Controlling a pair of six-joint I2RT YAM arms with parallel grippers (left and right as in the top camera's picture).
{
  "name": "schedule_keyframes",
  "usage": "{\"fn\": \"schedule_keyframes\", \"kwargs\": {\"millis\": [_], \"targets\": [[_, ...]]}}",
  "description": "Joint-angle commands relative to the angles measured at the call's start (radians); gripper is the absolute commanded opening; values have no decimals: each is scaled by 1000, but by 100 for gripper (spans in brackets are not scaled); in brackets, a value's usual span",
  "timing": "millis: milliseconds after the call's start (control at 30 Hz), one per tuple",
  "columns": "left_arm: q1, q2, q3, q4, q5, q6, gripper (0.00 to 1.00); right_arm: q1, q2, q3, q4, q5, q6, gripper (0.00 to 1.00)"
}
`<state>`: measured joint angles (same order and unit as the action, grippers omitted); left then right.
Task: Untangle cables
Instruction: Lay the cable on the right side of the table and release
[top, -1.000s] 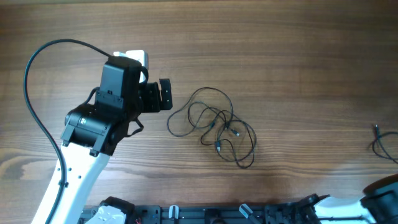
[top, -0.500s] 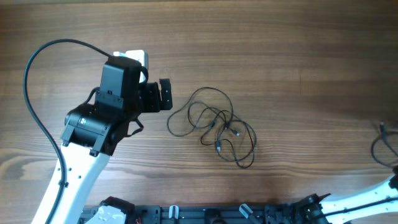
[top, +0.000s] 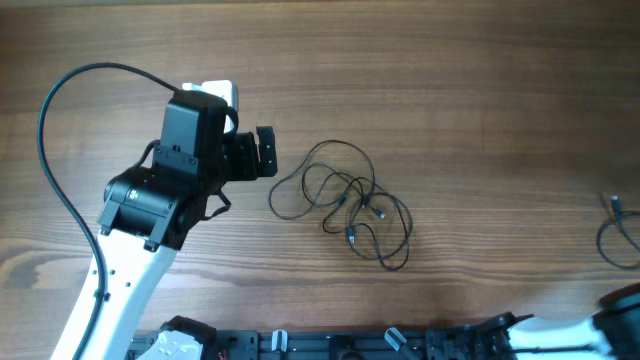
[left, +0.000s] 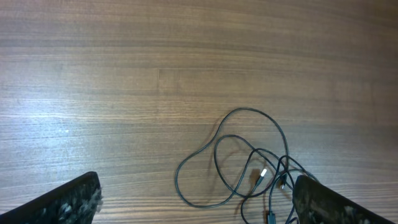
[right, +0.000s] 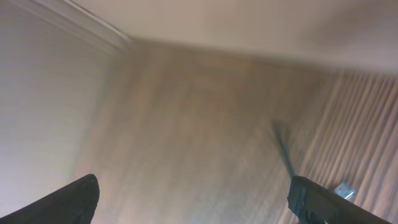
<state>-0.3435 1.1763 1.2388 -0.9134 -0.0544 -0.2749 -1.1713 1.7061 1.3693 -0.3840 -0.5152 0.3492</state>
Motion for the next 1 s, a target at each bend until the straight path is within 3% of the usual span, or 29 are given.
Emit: {"fn": "schedule_keyframes", "kwargs": {"millis": [0, 300, 400, 700, 967], "targets": [[10, -4, 6, 3, 5, 13, 100, 3, -188, 11, 8, 24, -41, 100], [10, -4, 6, 3, 5, 13, 100, 34, -435, 11, -52, -296, -113, 100], [10, -4, 6, 3, 5, 13, 100, 88, -450, 11, -137, -311, -146, 100], [10, -4, 6, 3, 5, 13, 100, 337, -438, 10, -553, -320, -547, 100], [10, -4, 6, 3, 5, 13, 100, 566, -382, 6, -722, -318, -547, 100]]}}
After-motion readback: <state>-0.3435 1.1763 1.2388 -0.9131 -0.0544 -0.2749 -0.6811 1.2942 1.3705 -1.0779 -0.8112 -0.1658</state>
